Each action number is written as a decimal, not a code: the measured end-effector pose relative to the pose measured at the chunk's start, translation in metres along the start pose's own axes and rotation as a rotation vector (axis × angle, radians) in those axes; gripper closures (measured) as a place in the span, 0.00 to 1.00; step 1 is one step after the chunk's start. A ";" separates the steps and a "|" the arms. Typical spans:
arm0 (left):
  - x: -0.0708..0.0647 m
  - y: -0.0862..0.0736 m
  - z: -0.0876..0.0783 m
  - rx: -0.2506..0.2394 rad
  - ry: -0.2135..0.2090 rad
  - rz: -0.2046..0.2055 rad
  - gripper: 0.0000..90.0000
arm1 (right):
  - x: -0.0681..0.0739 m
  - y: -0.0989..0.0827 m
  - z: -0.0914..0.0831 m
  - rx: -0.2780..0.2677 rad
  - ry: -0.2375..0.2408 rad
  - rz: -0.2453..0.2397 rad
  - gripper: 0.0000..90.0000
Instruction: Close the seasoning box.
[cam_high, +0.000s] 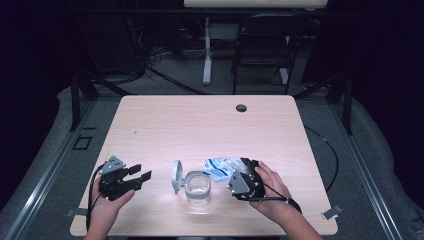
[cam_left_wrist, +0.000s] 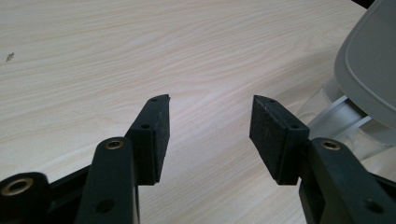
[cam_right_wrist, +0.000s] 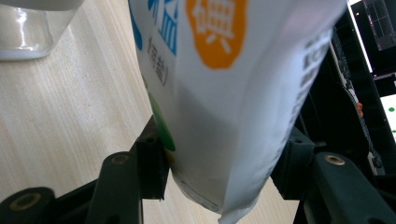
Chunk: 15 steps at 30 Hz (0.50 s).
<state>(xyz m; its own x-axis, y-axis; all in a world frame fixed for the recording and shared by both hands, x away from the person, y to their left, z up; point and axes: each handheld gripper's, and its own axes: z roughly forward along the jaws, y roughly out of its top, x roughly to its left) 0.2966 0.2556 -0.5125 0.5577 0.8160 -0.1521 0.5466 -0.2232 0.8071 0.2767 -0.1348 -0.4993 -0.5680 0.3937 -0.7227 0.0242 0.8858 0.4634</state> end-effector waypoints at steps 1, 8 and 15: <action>0.000 0.000 0.000 0.001 0.004 0.004 0.54 | -0.001 0.001 -0.001 0.014 -0.003 -0.011 0.53; -0.001 0.000 0.000 0.007 0.005 0.011 0.54 | 0.000 0.002 0.000 0.020 -0.008 -0.030 0.53; -0.001 0.000 0.000 0.007 0.003 0.012 0.54 | 0.000 0.003 0.000 0.016 -0.018 -0.047 0.53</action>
<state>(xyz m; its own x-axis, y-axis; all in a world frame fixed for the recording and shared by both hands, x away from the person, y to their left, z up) 0.2965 0.2548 -0.5126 0.5621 0.8150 -0.1409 0.5447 -0.2366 0.8045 0.2771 -0.1326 -0.4980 -0.5539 0.3556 -0.7528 0.0107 0.9071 0.4207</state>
